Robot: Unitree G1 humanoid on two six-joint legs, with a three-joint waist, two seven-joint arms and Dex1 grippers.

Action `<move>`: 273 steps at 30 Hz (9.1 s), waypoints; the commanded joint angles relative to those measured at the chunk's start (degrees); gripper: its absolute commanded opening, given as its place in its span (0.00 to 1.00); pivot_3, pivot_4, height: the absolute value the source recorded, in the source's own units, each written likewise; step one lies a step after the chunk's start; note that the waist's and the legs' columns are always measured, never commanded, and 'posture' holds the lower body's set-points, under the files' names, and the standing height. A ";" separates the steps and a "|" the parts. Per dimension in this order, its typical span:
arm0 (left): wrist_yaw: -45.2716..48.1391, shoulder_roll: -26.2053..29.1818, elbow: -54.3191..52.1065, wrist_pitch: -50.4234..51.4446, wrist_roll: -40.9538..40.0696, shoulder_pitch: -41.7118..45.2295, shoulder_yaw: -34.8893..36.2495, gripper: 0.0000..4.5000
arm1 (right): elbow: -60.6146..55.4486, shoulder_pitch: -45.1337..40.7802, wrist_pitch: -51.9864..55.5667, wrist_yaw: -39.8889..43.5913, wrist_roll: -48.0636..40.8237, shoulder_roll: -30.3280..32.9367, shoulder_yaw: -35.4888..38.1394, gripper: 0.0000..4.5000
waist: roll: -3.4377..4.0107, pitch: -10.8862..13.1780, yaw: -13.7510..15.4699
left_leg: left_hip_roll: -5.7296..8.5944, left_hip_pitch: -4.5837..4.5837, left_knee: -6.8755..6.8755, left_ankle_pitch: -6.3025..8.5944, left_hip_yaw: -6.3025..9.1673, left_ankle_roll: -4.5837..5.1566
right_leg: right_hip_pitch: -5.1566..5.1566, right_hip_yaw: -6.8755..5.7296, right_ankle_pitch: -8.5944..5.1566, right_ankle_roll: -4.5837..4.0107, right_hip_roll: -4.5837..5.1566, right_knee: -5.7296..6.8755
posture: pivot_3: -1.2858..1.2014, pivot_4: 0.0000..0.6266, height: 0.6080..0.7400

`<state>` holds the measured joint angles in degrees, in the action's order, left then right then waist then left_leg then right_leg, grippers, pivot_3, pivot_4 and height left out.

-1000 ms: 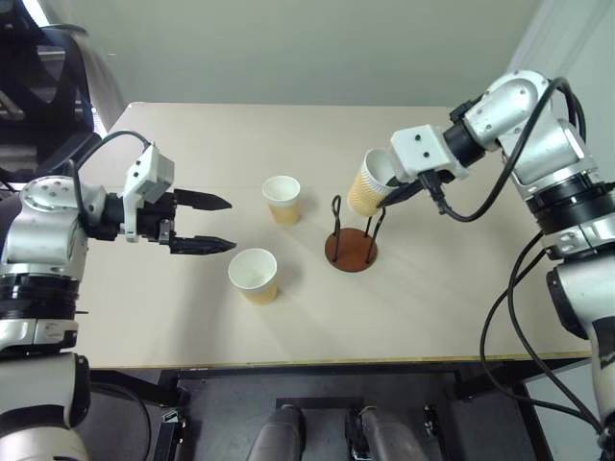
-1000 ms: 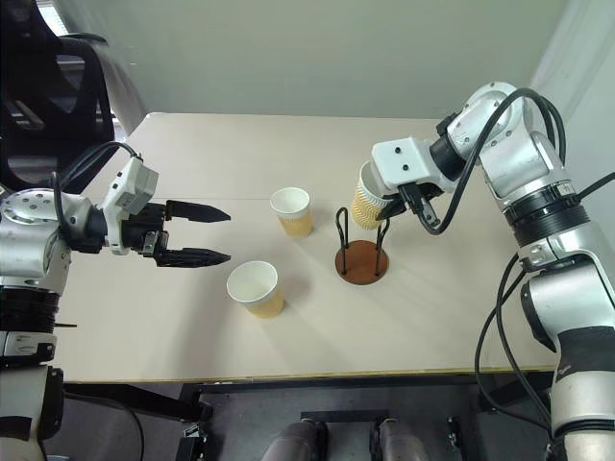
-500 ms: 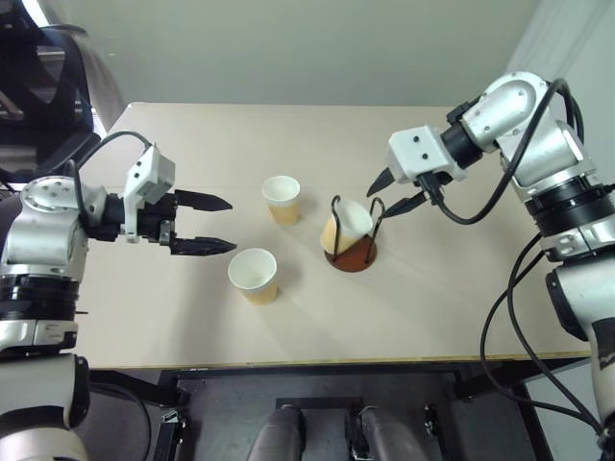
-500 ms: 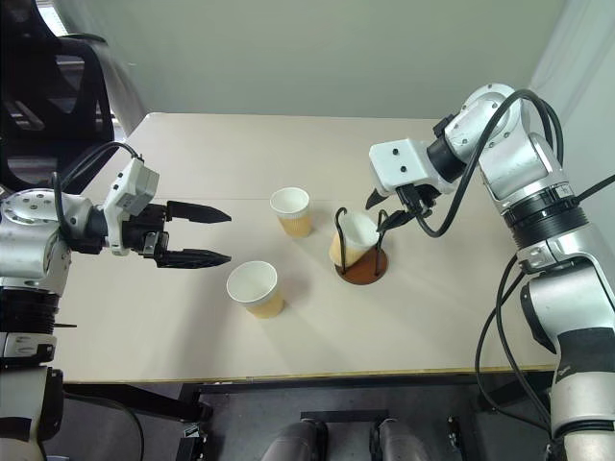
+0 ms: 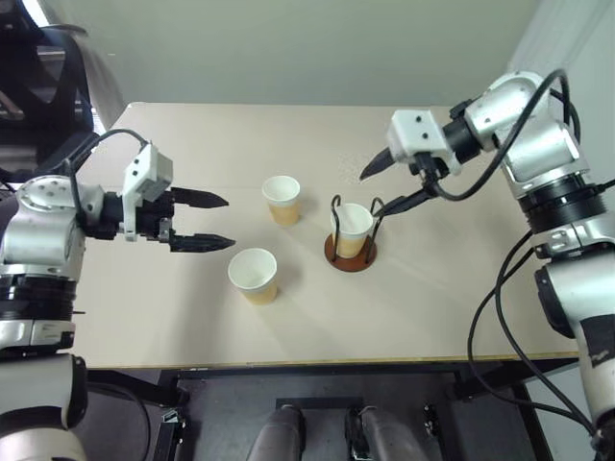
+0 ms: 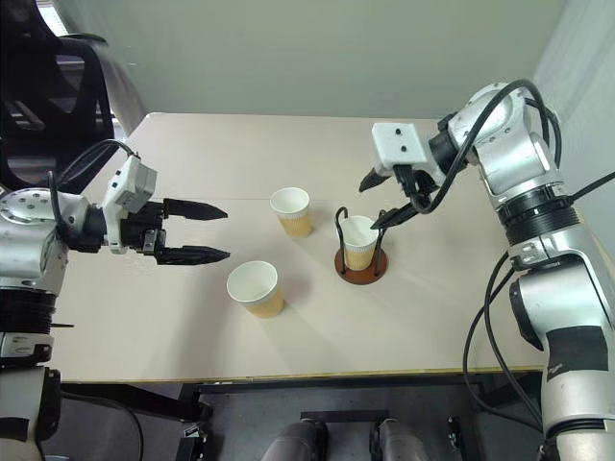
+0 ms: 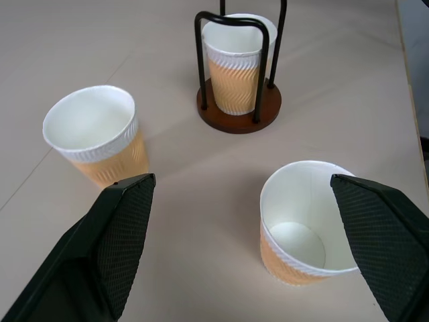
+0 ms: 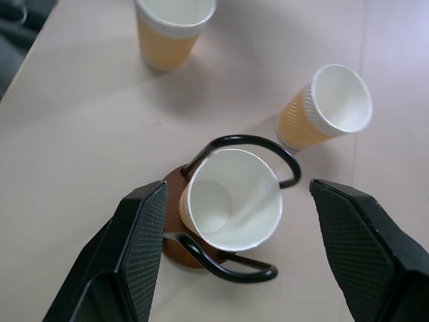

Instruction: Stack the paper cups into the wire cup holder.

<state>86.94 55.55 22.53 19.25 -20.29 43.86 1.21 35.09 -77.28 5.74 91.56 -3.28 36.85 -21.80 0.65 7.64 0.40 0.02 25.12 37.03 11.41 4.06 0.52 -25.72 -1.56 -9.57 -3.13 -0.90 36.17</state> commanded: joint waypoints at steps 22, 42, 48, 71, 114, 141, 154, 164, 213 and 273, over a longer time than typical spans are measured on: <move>-4.02 -0.46 16.15 -15.16 15.25 17.67 -6.21 1.00 | 3.21 4.09 0.55 0.94 -9.52 3.34 9.03 0.76 | 0.00 0.00 0.12 | 0.01 -0.03 0.02 -0.13 0.00 0.01 | 0.02 0.02 0.02 0.03 0.01 0.09 | 0.52 0.24 1.00; -15.96 -11.03 41.27 -46.70 39.68 33.65 -21.43 1.00 | 7.68 0.41 -0.98 0.94 -7.06 4.22 5.93 0.76 | 0.00 0.00 0.36 | 0.05 0.06 -0.03 -0.08 0.01 0.07 | 0.00 0.01 0.36 0.57 0.01 -0.12 | 0.52 0.24 1.00; -20.00 -13.66 44.68 -51.65 43.38 34.45 -23.39 1.00 | 8.90 -0.31 -0.74 0.94 -5.69 4.48 5.85 0.76 | 0.00 0.00 0.46 | 0.05 0.06 -0.03 -0.07 0.01 0.07 | 0.01 0.01 0.37 0.61 0.01 -0.14 | 0.52 0.24 1.00; -32.51 -19.98 50.19 -55.32 49.31 35.78 -25.58 1.00 | 9.94 -1.34 -1.40 0.94 -3.75 4.25 6.27 0.76 | -0.01 0.00 0.78 | 0.07 0.07 0.05 -0.09 -0.01 0.11 | 0.05 0.03 0.46 0.74 0.03 -0.12 | 0.52 0.24 1.00; -25.96 -21.78 52.55 -56.29 51.17 35.29 -27.03 0.01 | 7.98 0.55 -2.01 0.94 -2.92 4.76 7.25 0.76 | -0.02 -0.01 1.08 | 0.13 0.04 0.16 -0.17 -0.09 0.19 | 0.10 0.04 0.54 0.88 0.02 -0.06 | 0.52 0.24 1.00; 5.56 -14.38 45.78 -38.96 28.39 46.82 -27.42 0.01 | 26.33 -6.24 -8.50 0.94 -8.04 4.79 4.25 0.76 | 0.00 0.00 1.04 | 0.12 0.24 0.09 -0.11 -0.09 0.30 | -0.05 0.03 0.53 0.86 0.08 -0.18 | 0.52 0.24 1.00; 5.56 -16.50 41.14 -34.73 17.77 48.80 -35.45 0.01 | 13.80 -3.42 -1.69 0.94 -22.64 12.97 -5.29 0.76 | 0.00 0.00 1.00 | 0.08 0.39 0.17 -0.10 -0.13 0.34 | -0.10 -0.01 0.50 0.91 0.06 -0.21 | 0.52 0.24 1.00; 5.56 -21.58 44.85 -35.06 18.41 54.98 -36.14 0.01 | 13.03 -3.88 -0.96 0.94 -24.27 15.11 -8.20 0.76 | 0.00 0.01 0.95 | 0.08 0.53 0.37 -0.07 -0.11 0.51 | -0.12 0.02 0.56 1.05 0.11 -0.25 | 0.52 0.24 1.00; 5.56 -30.98 45.42 -32.82 13.61 55.16 -38.70 0.01 | 14.33 7.63 4.91 0.94 -25.91 22.98 -0.59 0.76 | 0.06 0.04 1.76 | 0.12 0.83 1.22 0.19 -0.32 0.99 | -0.02 0.11 0.79 1.64 0.15 -0.25 | 0.52 0.24 1.00; 5.56 -33.47 47.75 -42.12 24.78 53.48 -35.87 1.00 | 10.48 7.75 6.75 0.94 -20.28 21.54 4.88 0.76 | 0.07 0.04 2.01 | 0.16 0.89 1.60 0.26 -0.33 1.24 | 0.17 0.13 0.88 1.99 0.16 -0.31 | 0.52 0.24 1.00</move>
<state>90.70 21.20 70.50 -22.53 4.35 94.68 -35.84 46.71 -68.13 12.58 92.29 -22.90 57.19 -18.30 0.71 7.67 2.40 0.18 26.01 38.63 11.68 3.73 1.77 -25.56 -1.43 -8.69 -1.15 -0.74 35.85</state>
